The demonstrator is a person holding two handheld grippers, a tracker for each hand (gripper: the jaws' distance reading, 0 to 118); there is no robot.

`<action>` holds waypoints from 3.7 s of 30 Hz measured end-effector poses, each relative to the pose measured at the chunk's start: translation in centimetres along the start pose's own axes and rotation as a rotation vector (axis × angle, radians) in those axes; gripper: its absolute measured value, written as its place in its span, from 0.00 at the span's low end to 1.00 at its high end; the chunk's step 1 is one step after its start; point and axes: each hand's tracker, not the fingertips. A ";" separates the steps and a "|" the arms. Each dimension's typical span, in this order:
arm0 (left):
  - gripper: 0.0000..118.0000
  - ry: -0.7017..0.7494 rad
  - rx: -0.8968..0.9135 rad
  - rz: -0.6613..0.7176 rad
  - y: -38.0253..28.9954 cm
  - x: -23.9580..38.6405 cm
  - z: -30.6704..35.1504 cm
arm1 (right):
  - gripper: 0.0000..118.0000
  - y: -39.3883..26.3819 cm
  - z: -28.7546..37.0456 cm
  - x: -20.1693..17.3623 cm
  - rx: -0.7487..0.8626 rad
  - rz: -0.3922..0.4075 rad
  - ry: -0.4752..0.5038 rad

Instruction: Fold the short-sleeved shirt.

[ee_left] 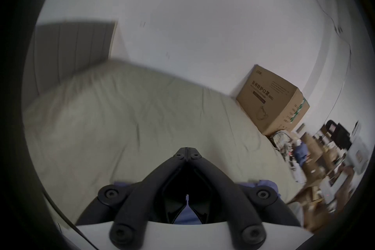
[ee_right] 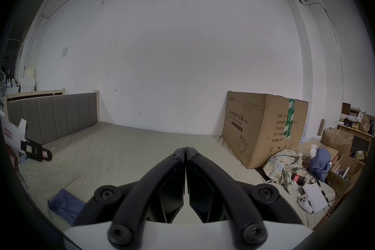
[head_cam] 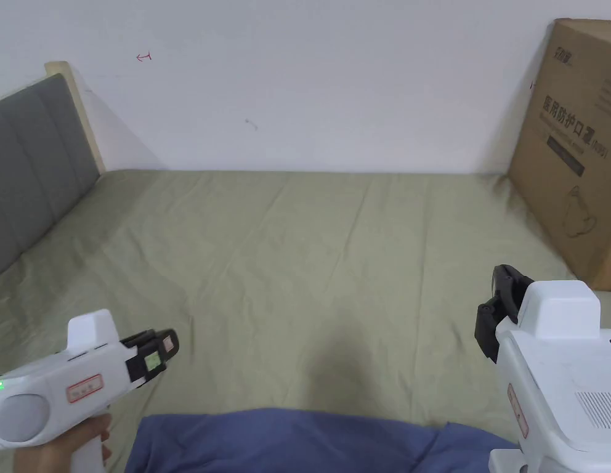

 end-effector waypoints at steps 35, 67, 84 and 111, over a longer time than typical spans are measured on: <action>0.04 0.033 -0.423 0.087 -8.4 -12.6 -6.3 | 0.00 -2.8 -4.0 -2.3 -0.141 0.067 0.016; 0.03 0.036 -0.496 -0.035 -6.0 6.4 -7.8 | 0.00 -1.1 0.1 2.1 -0.069 0.004 0.018; 0.61 0.116 -0.611 -0.126 -14.6 11.9 -17.0 | 0.00 -2.3 1.3 4.6 -0.098 -0.011 -0.035; 0.00 0.213 -0.094 -0.320 -12.2 6.7 -7.2 | 0.00 -1.6 0.8 4.1 -0.091 -0.015 -0.017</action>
